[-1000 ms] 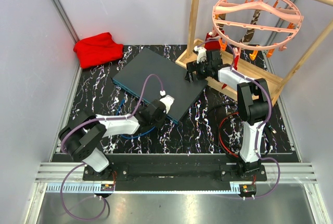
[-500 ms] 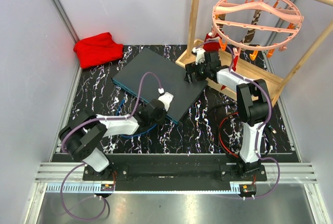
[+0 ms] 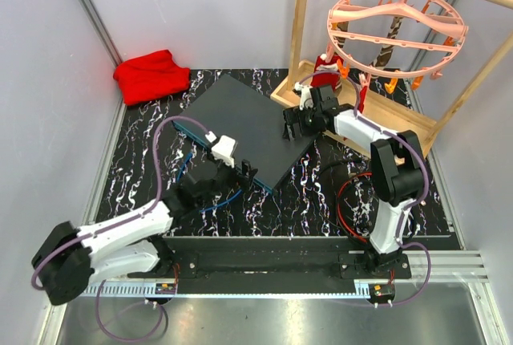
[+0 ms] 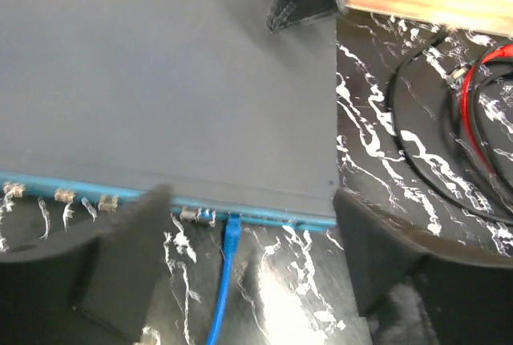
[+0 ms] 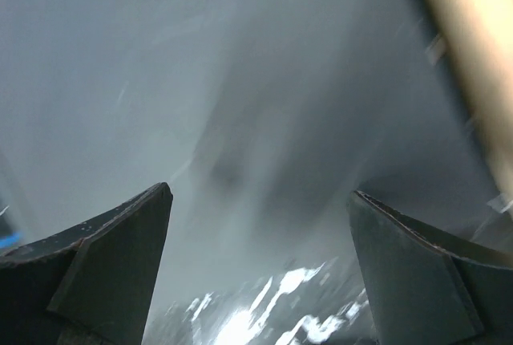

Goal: Insert the plug into the switch port
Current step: Insert the connector into the switch port.

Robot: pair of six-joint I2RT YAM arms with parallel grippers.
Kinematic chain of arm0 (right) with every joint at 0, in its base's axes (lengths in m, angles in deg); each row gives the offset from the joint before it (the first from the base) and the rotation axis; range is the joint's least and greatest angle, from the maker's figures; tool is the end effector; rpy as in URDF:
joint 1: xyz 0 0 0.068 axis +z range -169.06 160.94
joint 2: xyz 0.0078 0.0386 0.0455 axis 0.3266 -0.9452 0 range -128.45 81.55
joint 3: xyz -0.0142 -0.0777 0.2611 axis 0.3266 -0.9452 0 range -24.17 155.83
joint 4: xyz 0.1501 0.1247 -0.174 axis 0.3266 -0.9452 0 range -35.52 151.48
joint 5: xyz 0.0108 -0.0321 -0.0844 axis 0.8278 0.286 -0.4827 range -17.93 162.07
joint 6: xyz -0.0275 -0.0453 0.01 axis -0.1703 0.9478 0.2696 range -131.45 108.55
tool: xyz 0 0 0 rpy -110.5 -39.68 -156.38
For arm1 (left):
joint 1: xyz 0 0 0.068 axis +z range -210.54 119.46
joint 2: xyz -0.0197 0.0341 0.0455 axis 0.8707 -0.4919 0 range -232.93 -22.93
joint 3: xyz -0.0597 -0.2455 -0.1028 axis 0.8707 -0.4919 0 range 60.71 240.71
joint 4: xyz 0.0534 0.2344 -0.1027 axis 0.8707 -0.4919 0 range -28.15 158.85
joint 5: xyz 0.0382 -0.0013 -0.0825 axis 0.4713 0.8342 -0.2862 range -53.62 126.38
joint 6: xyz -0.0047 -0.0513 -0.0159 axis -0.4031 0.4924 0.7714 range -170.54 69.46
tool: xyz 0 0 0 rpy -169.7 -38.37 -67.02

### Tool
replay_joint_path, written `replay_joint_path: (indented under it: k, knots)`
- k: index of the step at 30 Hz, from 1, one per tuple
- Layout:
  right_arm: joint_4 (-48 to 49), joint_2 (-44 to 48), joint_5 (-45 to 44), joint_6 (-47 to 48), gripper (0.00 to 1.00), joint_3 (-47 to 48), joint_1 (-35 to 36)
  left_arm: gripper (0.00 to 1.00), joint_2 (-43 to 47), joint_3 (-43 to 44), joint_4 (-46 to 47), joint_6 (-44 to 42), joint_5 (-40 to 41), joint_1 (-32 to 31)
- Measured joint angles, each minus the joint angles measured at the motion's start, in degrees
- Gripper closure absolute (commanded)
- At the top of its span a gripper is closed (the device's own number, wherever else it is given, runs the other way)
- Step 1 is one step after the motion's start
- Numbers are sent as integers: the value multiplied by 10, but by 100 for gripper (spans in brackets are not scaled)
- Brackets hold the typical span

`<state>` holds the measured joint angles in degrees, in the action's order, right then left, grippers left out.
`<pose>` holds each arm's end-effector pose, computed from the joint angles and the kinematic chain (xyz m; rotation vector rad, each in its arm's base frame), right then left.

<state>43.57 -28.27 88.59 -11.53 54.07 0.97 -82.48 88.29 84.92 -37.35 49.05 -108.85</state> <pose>0.3909 0.1534 0.2024 -0.5531 2.3879 0.5074 0.1591 -0.1669 0.2325 0.4148 1.8302 -0.5434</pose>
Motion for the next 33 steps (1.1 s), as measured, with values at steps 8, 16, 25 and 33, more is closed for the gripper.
replay_joint_path:
  k: [8, 16, 25, 33]
  knots:
    - [-66, 112, 8, -80, 3, -110, 8, 1, 145, 11, -144, 3, 52, 11]
    - [-126, 281, -93, -206, 9, -228, 8, 1, 169, 88, -247, -65, 63, 24]
    - [-146, 278, -208, -322, 23, -265, -21, 1, 201, 92, -272, -107, 74, 25]
    - [-103, 180, -220, -361, 48, -262, -22, 1, 211, 91, -272, -115, 73, 25]
